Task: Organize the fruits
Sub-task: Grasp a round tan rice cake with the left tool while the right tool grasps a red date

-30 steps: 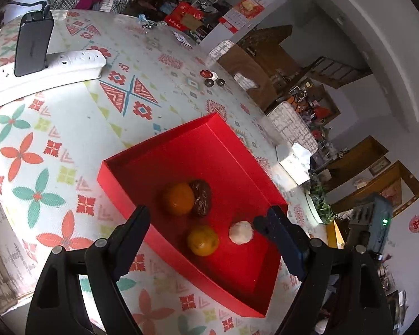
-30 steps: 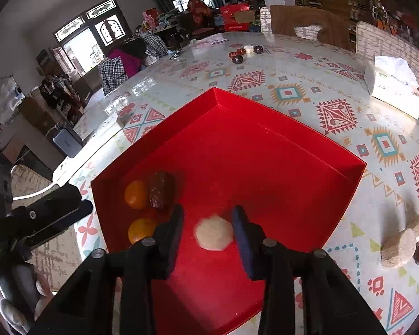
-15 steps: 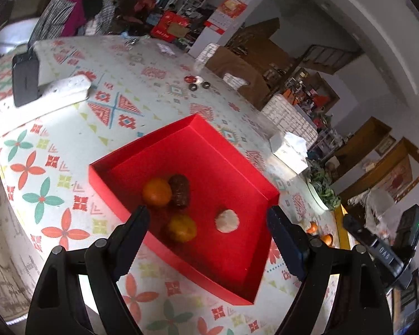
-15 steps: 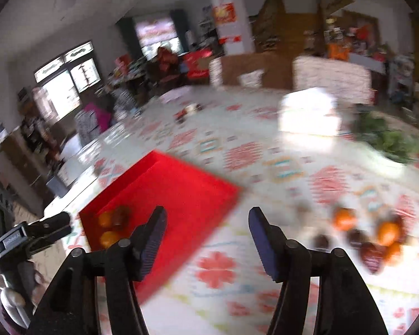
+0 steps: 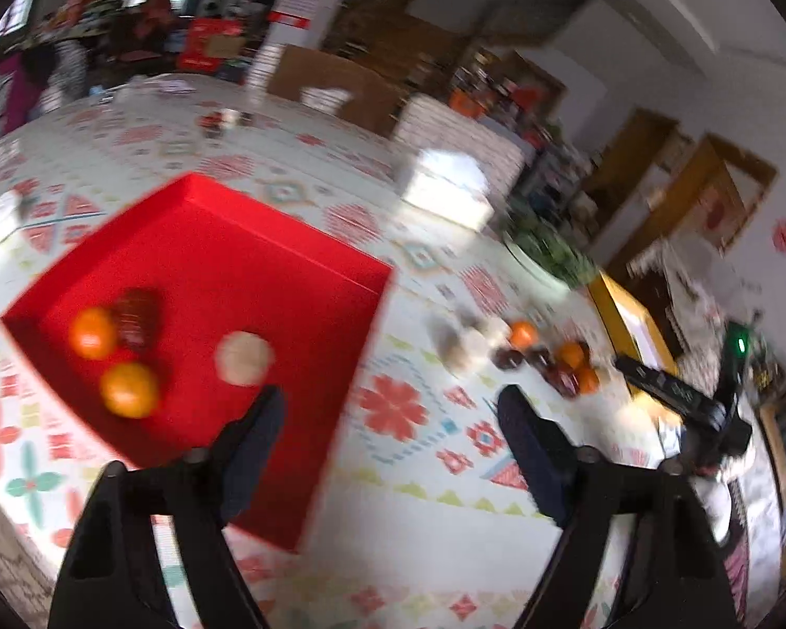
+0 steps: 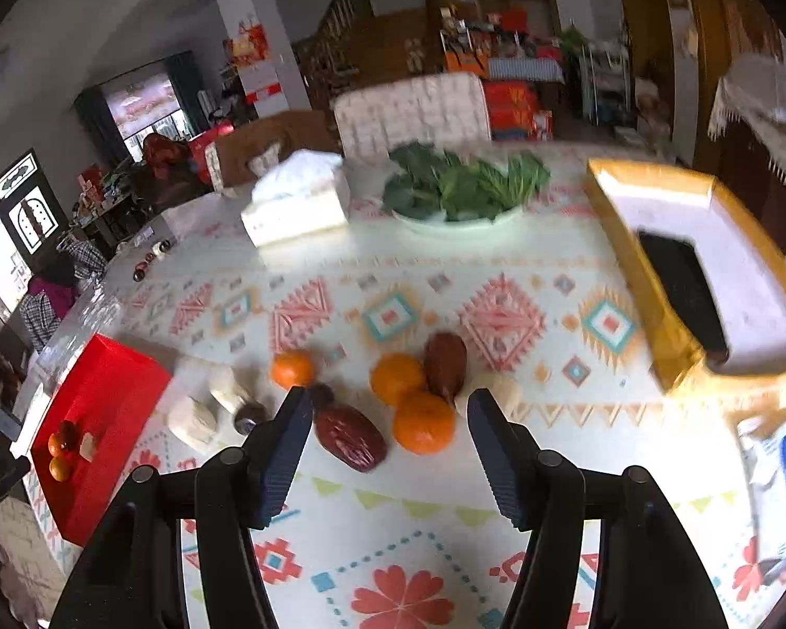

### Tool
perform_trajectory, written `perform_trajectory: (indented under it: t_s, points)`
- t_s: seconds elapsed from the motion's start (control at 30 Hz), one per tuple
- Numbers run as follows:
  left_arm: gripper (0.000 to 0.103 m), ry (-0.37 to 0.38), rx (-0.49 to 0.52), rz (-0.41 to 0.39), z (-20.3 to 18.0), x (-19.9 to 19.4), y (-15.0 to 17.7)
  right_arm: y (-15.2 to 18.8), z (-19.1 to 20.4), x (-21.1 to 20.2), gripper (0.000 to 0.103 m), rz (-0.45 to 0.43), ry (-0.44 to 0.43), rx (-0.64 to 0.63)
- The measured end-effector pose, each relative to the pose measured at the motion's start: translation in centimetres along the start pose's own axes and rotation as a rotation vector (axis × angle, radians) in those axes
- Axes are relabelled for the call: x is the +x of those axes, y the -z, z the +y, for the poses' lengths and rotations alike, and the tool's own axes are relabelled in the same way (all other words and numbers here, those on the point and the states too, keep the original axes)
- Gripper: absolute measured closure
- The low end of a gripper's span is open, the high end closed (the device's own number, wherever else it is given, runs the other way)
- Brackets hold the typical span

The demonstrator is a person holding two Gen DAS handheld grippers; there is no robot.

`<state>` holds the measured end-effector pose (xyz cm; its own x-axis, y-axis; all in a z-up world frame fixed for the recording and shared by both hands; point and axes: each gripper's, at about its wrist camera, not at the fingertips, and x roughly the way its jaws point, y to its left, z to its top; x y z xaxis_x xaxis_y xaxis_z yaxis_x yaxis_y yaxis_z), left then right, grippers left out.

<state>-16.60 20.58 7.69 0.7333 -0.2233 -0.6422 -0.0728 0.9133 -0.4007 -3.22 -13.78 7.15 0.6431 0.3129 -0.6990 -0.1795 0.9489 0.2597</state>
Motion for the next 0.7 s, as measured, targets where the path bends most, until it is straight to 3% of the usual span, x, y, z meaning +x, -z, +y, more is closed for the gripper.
perform_trajectory:
  t_s: [0.03,0.17,0.37,0.6,0.7]
  points:
    - [0.039,0.007,0.04,0.022,-1.2,1.0,0.2,0.1,-0.1,0.6,0.036,0.007,-0.03,-0.007]
    - [0.04,-0.038,0.139,0.046,-4.1,3.6,0.5,0.5,1.5,2.2,0.036,0.023,-0.107,-0.065]
    - [0.04,-0.074,0.204,0.083,-5.6,7.2,-0.4,1.6,3.6,5.6,0.037,0.086,-0.065,-0.181]
    - [0.04,-0.115,0.26,0.133,-6.8,11.9,-1.1,2.4,4.4,5.6,0.037,0.065,-0.027,-0.251]
    - [0.04,-0.116,0.27,0.147,-7.0,13.5,-1.5,2.4,4.5,5.9,0.045,0.073,-0.028,-0.267]
